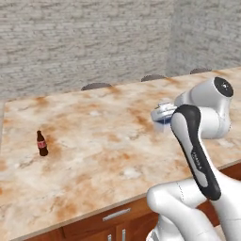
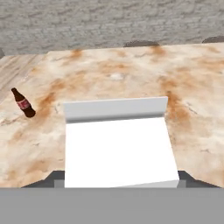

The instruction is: Move the drinks to the dining counter.

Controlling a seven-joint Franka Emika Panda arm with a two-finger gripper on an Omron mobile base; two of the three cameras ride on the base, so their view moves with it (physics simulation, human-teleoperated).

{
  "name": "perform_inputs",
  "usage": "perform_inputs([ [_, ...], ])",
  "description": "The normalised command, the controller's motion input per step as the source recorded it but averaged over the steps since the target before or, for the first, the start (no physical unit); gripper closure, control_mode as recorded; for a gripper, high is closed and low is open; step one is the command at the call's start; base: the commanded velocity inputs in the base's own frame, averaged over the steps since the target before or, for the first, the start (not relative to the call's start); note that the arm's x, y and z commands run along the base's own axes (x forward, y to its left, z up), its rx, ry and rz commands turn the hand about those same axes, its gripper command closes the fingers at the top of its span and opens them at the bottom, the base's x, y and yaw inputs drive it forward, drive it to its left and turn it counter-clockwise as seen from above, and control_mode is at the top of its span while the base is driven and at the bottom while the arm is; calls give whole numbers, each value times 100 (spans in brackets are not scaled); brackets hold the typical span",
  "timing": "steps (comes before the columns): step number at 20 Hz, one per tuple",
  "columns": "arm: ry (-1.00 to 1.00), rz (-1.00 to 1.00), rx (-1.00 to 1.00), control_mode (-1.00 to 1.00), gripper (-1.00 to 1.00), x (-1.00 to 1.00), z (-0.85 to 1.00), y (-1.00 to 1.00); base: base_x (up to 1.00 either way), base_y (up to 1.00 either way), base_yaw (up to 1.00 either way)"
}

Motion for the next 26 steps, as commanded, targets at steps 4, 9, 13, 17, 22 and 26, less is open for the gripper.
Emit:
perform_inputs([
  [4,0,40,0,-100,100,26,-29,-4,0,0,0],
  [9,-5,35,2,-100,100,32,-36,0,0,0,0],
  [13,0,24,0,-100,100,40,-43,0,0,0,0],
  [17,-2,21,0,-100,100,24,-43,0,0,0,0],
  [22,-5,20,0,-100,100,21,-46,0,0,0,0],
  [26,-1,19,1,-100,100,23,-44,0,0,0,0],
])
